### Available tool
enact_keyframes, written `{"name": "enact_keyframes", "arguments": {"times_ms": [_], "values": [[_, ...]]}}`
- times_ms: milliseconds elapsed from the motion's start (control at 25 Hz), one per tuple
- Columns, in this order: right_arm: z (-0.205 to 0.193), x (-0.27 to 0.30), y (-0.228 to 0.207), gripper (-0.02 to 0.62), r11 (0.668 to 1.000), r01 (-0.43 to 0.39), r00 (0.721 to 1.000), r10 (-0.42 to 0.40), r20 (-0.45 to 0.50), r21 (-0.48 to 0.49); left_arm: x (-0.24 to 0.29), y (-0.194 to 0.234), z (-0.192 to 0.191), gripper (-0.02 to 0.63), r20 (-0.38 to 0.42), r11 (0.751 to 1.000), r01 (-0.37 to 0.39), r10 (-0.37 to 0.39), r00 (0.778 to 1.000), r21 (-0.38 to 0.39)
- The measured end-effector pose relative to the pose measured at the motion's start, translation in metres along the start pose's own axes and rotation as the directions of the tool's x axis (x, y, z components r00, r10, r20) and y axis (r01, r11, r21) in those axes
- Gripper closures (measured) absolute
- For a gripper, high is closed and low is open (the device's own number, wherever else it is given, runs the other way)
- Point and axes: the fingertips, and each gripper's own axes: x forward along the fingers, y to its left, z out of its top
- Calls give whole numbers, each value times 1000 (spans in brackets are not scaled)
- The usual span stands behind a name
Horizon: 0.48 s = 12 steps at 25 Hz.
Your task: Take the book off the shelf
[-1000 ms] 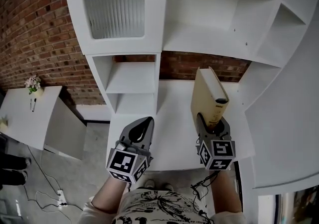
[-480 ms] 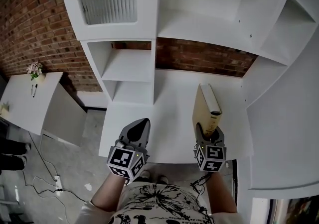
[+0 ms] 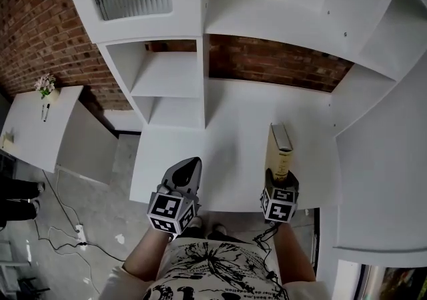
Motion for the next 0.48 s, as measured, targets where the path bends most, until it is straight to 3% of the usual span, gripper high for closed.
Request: {"name": "enact_keyframes", "arguments": {"times_ms": [200,480], "values": [[-30,19,-13,382,994,74,986,-84,-142,-76,9,6,-18,594,-58,1000,-1,0,998,-10],[-22,42,0,377,971,107,970,-150,-192,-216,19,13,-39,594,-112,1000,7,-10,994,-29]]}}
